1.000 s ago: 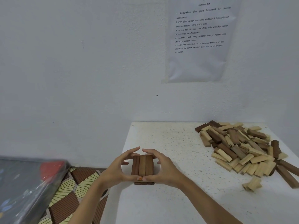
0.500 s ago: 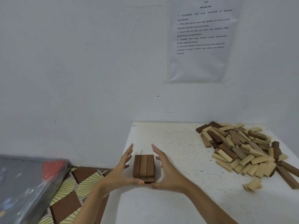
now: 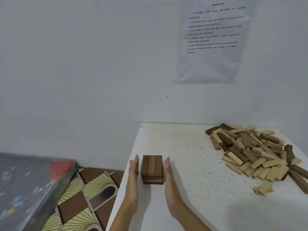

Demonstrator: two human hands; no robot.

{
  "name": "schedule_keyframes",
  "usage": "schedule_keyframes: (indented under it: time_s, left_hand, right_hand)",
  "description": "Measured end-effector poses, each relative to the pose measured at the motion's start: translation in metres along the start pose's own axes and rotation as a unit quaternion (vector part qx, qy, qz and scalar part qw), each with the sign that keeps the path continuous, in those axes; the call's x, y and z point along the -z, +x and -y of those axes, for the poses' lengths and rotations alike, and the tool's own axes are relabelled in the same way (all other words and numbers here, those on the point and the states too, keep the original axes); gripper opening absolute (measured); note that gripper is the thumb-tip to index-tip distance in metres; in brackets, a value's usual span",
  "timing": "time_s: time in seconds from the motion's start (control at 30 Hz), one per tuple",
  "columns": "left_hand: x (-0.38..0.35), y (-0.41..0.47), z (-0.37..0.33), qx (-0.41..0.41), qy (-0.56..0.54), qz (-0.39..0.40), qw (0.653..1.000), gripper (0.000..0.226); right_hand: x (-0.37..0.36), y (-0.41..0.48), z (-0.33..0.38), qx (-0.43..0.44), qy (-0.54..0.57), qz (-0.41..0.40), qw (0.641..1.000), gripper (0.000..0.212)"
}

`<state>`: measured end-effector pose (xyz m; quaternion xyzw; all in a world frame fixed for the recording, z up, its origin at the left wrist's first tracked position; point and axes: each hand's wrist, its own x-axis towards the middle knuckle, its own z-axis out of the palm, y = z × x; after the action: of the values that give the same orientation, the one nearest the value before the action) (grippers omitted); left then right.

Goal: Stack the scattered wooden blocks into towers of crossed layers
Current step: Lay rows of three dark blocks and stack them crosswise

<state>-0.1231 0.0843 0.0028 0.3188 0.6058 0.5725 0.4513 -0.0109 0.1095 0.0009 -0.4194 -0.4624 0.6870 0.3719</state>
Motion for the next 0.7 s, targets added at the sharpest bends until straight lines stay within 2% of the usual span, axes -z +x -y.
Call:
schedule_keyframes:
  time_s: [0.03, 0.07, 0.1, 0.27, 0.4, 0.53, 0.7]
  left_hand:
    - [-0.003, -0.002, -0.002, 0.004, -0.004, 0.0, 1.0, 0.087]
    - [-0.006, -0.003, -0.003, 0.01, -0.01, -0.004, 1.0, 0.092]
    - [-0.008, -0.003, -0.004, 0.013, -0.02, -0.006, 1.0, 0.094]
    - [-0.014, -0.005, -0.012, 0.021, -0.022, -0.008, 0.999, 0.094]
    - [-0.019, -0.007, -0.016, 0.017, -0.025, -0.026, 0.999, 0.078]
    - [-0.019, -0.009, -0.019, 0.022, -0.021, -0.022, 0.999, 0.057]
    - [-0.013, -0.009, -0.026, 0.023, 0.008, -0.018, 1.0, 0.08]
  right_hand:
    - [-0.004, 0.003, -0.005, -0.006, -0.009, 0.003, 1.0, 0.094]
    - [-0.007, 0.005, -0.007, -0.011, -0.011, 0.005, 1.0, 0.109]
    - [-0.008, 0.006, -0.008, -0.014, -0.004, 0.003, 1.0, 0.115]
    - [-0.016, 0.006, -0.004, -0.019, 0.02, -0.017, 0.999, 0.108]
    - [-0.017, 0.01, -0.009, -0.017, 0.023, -0.03, 0.999, 0.105]
    - [-0.019, 0.009, -0.007, -0.005, 0.016, -0.033, 0.999, 0.11]
    - [-0.013, 0.007, 0.002, -0.018, 0.013, -0.028, 0.999, 0.114]
